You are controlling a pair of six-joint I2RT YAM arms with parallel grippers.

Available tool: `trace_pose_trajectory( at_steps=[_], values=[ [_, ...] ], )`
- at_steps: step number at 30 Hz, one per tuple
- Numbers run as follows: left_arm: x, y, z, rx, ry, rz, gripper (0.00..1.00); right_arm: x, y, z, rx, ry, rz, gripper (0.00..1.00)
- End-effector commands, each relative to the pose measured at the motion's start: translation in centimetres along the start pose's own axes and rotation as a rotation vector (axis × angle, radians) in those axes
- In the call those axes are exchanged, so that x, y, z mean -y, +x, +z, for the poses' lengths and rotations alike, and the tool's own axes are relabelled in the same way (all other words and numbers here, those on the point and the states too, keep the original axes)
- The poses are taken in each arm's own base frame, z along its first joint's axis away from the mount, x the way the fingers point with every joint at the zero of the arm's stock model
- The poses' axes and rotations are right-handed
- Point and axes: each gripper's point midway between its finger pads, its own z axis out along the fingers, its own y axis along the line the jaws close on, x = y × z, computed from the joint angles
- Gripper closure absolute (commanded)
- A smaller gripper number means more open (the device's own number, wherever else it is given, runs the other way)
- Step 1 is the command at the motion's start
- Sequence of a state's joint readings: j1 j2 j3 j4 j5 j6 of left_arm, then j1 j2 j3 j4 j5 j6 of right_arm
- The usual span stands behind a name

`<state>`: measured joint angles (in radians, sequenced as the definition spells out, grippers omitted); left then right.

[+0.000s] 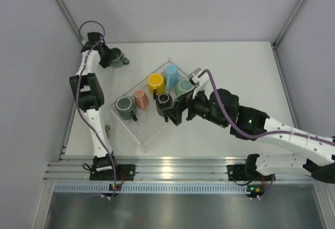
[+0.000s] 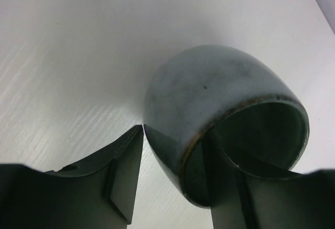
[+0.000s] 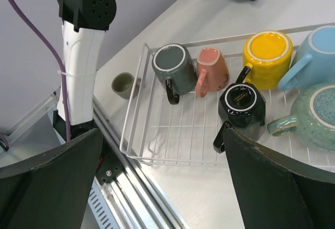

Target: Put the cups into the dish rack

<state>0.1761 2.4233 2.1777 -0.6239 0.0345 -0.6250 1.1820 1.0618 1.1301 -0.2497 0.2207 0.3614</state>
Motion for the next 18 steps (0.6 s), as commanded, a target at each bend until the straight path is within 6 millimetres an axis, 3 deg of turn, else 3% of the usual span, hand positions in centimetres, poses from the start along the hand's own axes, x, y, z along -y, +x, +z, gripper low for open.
trace_pose_trajectory(
  at_steps=[1, 4, 8, 13, 18],
  values=[
    [0.8, -1.0, -0.2, 0.017, 0.050, 0.014, 0.47, -0.8, -2.3, 0.0, 0.069, -0.022, 0.024, 0.01],
    [0.6, -0.8, -0.4, 0.011, 0.046, 0.021, 0.66, -0.8, -2.2, -0.1, 0.069, -0.021, 0.032, 0.01],
    [0.6, -1.1, -1.5, 0.019, 0.045, 0.028, 0.99, -0.7, -1.6, 0.2, 0.056, -0.019, 0.035, 0.00],
    [1.5, -2.7, -4.2, 0.061, 0.076, 0.028, 1.00, -0.7, -1.3, 0.2, 0.050, -0.022, 0.037, 0.01],
    [3.1, -4.5, -7.3, 0.117, 0.119, 0.036, 1.00, 0.0, -2.3, -0.5, 0.100, 0.019, 0.085, 0.01]
  ],
)
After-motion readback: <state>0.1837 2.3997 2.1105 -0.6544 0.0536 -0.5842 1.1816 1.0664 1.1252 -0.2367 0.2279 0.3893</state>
